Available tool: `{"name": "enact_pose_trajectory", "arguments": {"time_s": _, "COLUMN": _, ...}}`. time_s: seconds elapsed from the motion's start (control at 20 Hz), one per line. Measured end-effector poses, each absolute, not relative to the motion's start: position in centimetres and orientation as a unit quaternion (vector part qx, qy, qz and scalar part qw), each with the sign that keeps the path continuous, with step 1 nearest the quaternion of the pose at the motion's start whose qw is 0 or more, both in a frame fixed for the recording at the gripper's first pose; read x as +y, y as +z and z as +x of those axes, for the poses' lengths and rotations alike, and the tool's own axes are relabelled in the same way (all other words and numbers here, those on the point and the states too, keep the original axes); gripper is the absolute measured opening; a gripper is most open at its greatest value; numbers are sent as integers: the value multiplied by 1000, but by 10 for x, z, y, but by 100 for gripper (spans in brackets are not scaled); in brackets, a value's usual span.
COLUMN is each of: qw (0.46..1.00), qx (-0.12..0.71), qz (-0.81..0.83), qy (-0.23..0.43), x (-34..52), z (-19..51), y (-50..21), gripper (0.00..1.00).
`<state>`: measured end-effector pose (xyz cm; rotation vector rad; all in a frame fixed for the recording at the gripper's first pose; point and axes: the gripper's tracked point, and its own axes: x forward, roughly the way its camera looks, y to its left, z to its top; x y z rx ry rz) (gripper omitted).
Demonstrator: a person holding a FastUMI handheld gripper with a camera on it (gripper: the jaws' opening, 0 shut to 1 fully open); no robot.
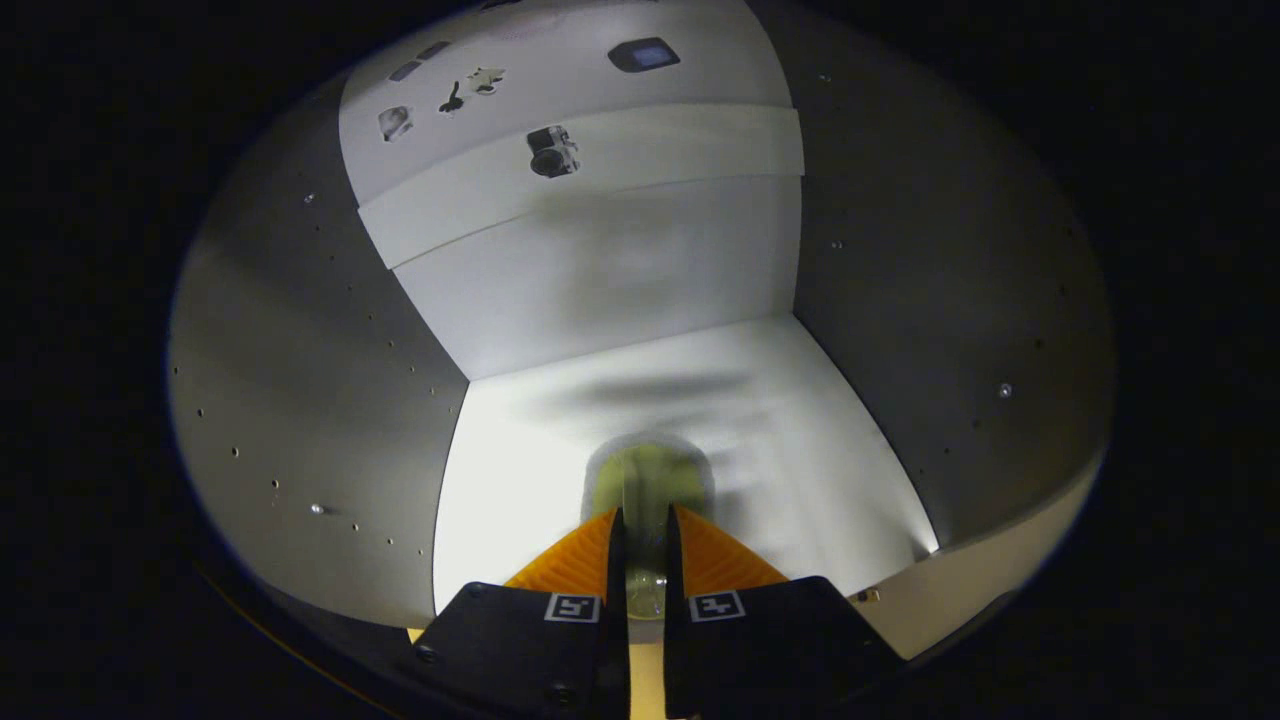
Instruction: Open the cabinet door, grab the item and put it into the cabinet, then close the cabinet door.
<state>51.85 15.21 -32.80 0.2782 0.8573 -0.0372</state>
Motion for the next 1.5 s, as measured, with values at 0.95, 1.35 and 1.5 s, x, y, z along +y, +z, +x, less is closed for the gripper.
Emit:
{"name": "enact_pose_trajectory", "arguments": {"time_s": 0.95, "qw": 955, "qx": 289, "qz": 73, "qy": 5, "x": 160, "z": 490, "y": -251, "gripper": 99}}
{"name": "enact_pose_trajectory", "arguments": {"time_s": 1.35, "qw": 989, "qx": 132, "qz": 61, "qy": 15, "x": 151, "z": 372, "y": -122, "gripper": 98}}
{"name": "enact_pose_trajectory", "arguments": {"time_s": 1.5, "qw": 995, "qx": 80, "qz": 63, "qy": 5, "x": 142, "z": 314, "y": -81, "gripper": 98}}
